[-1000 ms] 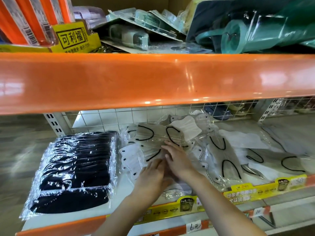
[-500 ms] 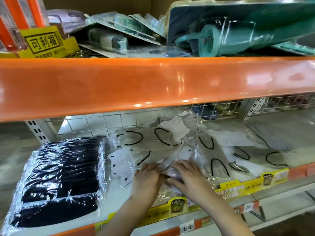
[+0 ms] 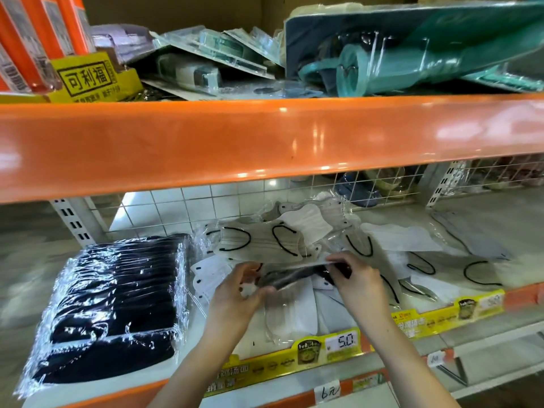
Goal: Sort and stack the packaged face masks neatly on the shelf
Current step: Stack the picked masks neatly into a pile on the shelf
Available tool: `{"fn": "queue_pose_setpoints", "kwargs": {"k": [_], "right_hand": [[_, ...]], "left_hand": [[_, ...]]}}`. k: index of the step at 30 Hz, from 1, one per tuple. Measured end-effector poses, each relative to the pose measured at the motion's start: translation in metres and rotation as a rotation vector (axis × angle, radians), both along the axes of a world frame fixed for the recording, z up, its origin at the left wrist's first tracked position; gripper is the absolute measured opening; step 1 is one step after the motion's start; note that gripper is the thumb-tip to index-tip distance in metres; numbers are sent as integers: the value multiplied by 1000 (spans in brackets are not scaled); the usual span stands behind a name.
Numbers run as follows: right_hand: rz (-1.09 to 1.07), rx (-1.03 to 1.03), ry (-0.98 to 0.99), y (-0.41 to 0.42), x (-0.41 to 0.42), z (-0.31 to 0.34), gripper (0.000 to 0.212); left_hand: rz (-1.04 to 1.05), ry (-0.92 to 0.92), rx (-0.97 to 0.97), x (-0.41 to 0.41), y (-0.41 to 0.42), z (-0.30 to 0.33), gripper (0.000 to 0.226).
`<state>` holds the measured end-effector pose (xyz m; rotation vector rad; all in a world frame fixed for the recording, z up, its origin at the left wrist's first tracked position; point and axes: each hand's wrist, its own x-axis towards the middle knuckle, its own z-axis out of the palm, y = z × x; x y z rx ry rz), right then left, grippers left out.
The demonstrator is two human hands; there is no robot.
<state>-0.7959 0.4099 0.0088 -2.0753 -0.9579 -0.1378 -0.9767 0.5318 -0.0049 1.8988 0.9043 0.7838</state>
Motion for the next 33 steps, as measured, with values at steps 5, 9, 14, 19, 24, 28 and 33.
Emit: {"fn": "queue_pose_setpoints", "kwargs": {"k": [5,9,14,19,24,28,33], "right_hand": [[-54,135,-12,4,4,8,5],[88,244,400,10,-3,14,19],[292,-11,530,14,-8,8,14],[356,-187,348,23,-22,-8,24],[209,-46,-364,26,-48,-15,30],[468,-176,-499,29,-80,-16,50],[485,-134,-407,47,-92,-33,62]], "left_hand": [[112,-149,-122,-4,-4,-4,18],[29,-77,-148,1,-10,-8,20],[-29,-163,-269,5,-13,4,18],[102,-438,-686,-3,-4,19,8],[225,-574,-838,-12,3,13,11],[222,-683,-890,-21,2,11,19],[307,-570,-595,-45,4,9,25]]}}
